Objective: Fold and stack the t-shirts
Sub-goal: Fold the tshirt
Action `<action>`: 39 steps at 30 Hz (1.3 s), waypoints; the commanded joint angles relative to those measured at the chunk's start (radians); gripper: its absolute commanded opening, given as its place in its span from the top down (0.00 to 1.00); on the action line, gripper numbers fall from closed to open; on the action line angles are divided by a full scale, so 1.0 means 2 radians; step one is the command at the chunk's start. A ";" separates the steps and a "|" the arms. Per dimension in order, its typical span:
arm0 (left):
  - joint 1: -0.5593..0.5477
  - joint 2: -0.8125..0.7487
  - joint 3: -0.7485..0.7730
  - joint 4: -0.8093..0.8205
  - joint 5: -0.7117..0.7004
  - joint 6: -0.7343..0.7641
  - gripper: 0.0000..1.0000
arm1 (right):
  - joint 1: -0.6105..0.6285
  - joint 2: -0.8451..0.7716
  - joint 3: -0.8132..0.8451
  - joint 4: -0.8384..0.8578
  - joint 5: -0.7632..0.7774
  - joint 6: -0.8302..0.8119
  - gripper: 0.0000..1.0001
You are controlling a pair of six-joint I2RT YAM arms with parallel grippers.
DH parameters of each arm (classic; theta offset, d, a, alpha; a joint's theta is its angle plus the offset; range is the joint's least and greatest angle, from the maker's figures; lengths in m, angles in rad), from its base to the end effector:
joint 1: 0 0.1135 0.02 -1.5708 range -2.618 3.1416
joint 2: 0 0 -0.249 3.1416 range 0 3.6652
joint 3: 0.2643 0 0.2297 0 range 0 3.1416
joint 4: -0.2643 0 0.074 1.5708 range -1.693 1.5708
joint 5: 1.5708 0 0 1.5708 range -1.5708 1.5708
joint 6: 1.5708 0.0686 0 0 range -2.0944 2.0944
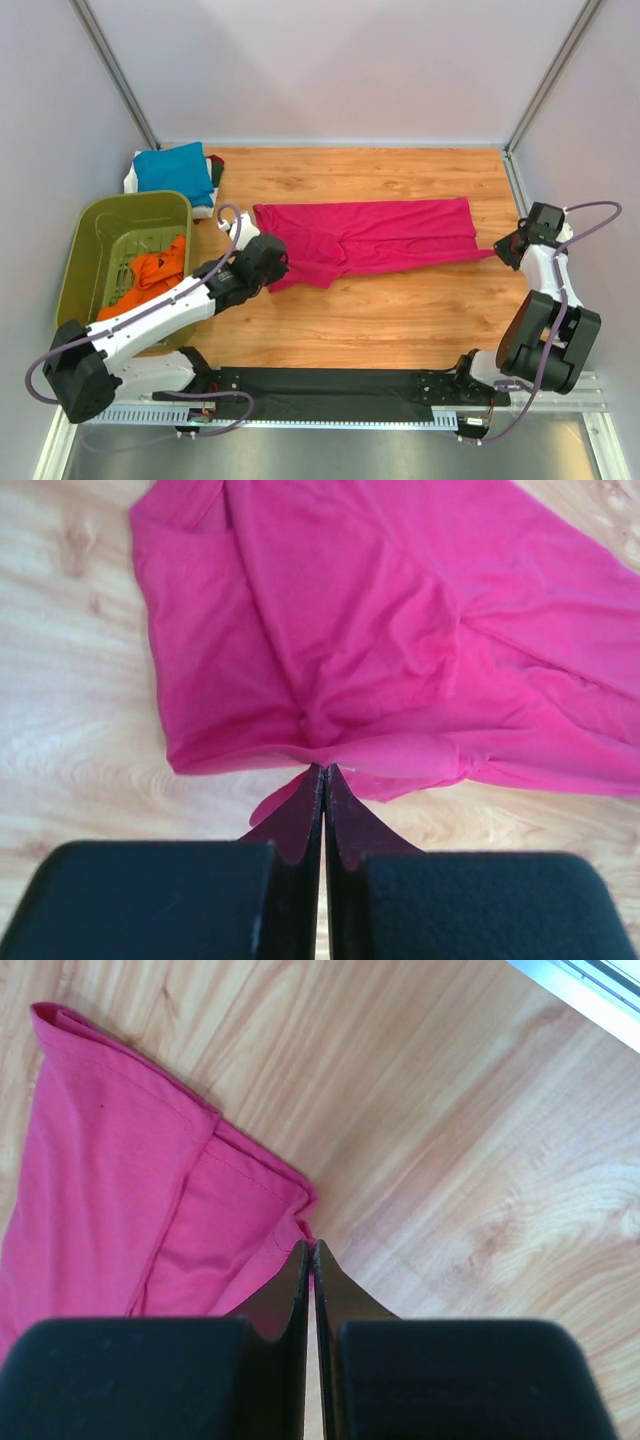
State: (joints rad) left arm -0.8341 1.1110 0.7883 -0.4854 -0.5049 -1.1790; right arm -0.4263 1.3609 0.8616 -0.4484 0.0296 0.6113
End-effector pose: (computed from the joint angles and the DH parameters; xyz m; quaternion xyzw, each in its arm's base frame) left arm 0.1801 -0.1491 0.2263 -0.2458 0.8695 -0.1805 0.3886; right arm 0.2493 -0.1154 0.1878 0.4759 0.8243 0.0143 0.3065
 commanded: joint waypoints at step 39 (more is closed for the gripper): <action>0.136 0.252 0.258 0.145 0.122 0.392 1.00 | 0.019 0.148 0.113 0.023 0.029 0.001 1.00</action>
State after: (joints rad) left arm -0.5869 1.6222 1.2709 -0.2417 -0.2310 -0.4053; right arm -0.3885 1.6440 1.0313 -0.4217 0.0689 0.6315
